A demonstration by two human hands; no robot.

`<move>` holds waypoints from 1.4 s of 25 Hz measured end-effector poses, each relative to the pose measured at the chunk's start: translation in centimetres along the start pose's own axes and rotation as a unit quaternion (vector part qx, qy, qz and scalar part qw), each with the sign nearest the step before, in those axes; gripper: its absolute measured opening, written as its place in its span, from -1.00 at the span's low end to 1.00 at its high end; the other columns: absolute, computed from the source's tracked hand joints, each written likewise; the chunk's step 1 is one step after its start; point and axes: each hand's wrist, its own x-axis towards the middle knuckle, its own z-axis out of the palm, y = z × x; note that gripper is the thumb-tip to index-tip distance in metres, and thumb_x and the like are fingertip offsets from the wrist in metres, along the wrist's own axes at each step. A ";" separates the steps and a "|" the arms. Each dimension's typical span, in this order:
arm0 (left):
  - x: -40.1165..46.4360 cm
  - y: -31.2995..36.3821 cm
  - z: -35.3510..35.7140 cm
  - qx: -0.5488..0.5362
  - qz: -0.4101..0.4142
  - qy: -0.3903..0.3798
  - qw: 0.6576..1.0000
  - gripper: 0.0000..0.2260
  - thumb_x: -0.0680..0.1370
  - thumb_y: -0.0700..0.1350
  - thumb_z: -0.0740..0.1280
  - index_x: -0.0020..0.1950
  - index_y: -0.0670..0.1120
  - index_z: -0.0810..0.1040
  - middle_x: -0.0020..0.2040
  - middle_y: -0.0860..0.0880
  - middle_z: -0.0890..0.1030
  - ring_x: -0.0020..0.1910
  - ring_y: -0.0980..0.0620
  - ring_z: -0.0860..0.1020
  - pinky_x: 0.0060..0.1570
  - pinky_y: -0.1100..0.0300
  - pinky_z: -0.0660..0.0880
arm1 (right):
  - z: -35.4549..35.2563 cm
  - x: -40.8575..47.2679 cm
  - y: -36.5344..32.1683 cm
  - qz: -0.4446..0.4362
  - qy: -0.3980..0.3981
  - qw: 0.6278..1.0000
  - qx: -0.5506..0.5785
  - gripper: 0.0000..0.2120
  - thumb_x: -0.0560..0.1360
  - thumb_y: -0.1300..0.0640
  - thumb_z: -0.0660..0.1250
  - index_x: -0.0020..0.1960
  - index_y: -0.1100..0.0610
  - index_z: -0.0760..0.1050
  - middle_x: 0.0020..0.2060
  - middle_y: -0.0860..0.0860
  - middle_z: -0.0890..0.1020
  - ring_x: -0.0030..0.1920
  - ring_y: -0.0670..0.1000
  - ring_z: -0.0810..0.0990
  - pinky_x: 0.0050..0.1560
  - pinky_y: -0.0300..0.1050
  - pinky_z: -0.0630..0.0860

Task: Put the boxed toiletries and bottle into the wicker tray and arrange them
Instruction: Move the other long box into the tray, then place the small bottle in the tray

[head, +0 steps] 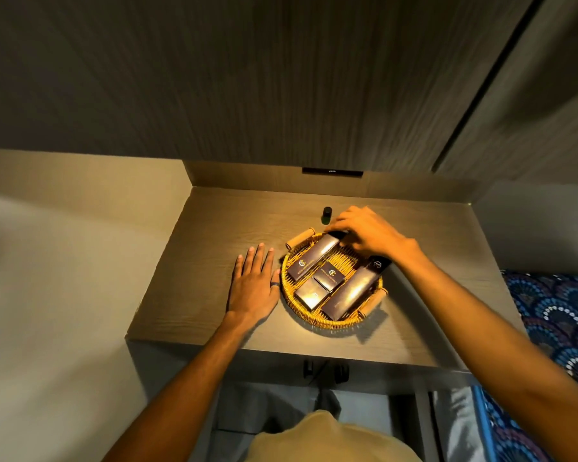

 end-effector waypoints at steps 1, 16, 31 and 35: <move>0.0 0.0 0.0 0.000 -0.001 0.001 1.000 -0.45 0.72 0.11 -0.05 0.69 0.02 -0.08 0.70 -0.06 -0.06 0.67 -0.07 -0.13 0.63 -0.09 -0.19 | 0.2 0.2 -0.1 -0.002 0.000 1.000 0.000 -0.46 0.49 0.19 0.43 0.44 -0.07 0.51 0.29 -0.02 0.62 0.28 0.07 0.52 0.21 0.03 0.44; 0.0 -0.1 0.0 -0.015 -0.001 0.010 1.000 -0.45 0.71 0.12 -0.05 0.68 0.03 -0.04 0.70 -0.05 -0.03 0.67 -0.05 -0.11 0.63 -0.08 -0.20 | -3.0 7.3 -1.4 0.179 -0.098 0.974 0.098 -0.49 0.56 -0.02 0.43 0.45 0.12 0.48 0.36 0.19 0.59 0.36 0.22 0.57 0.36 0.13 0.53; 0.3 -0.3 0.5 -0.013 0.000 0.023 1.000 -0.46 0.71 0.11 -0.01 0.68 0.01 0.01 0.70 -0.08 0.01 0.68 -0.08 -0.07 0.63 -0.11 -0.16 | -4.6 -4.2 -1.2 0.088 -0.008 0.985 0.151 -0.72 0.43 0.17 0.52 0.13 -0.01 0.72 0.02 -0.04 0.70 0.05 0.00 0.65 0.13 -0.04 0.60; 0.1 -0.2 0.4 -0.012 0.001 0.014 1.000 -0.46 0.72 0.10 -0.01 0.69 0.01 -0.01 0.70 -0.08 -0.01 0.67 -0.09 -0.09 0.63 -0.11 -0.17 | -0.9 -4.3 -2.2 0.112 -0.050 0.986 0.115 -0.66 0.44 0.26 0.47 0.20 0.10 0.68 0.16 0.08 0.68 0.18 0.11 0.65 0.19 -0.02 0.59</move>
